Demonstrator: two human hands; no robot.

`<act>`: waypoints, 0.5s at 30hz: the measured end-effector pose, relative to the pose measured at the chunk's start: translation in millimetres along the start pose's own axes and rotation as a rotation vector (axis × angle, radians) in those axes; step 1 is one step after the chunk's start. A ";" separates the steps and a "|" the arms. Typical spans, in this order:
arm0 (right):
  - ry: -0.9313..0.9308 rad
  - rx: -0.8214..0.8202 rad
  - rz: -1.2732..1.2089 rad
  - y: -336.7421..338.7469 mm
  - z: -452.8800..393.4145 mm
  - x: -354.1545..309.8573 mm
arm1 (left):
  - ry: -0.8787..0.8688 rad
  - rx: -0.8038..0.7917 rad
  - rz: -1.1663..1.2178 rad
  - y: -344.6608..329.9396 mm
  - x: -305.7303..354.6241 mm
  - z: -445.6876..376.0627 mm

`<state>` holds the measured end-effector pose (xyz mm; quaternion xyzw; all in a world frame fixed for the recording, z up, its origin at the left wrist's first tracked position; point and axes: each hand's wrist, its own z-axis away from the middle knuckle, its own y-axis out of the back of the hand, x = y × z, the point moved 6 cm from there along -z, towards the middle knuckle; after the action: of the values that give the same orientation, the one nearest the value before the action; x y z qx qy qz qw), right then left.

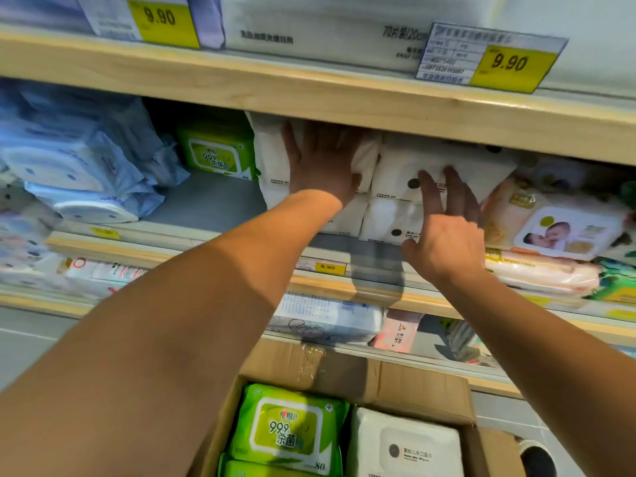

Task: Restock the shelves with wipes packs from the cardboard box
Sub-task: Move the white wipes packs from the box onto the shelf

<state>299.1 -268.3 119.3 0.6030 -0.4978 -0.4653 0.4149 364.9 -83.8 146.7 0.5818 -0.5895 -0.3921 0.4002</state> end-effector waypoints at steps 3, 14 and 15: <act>-0.004 -0.037 0.041 5.3 1.7 -3.0 | -0.016 -0.018 -0.014 2.9 -1.3 9.7; 0.151 -0.125 0.005 -2.0 100.3 -11.2 | -0.179 -0.154 0.167 15.4 15.9 162.2; 0.164 -0.149 0.004 -7.4 115.5 -7.3 | -0.193 -0.187 0.171 9.9 19.2 179.0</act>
<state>187.6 -264.2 87.6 0.6054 -0.4273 -0.4492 0.4991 195.0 -103.5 89.6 0.4493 -0.6337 -0.4639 0.4259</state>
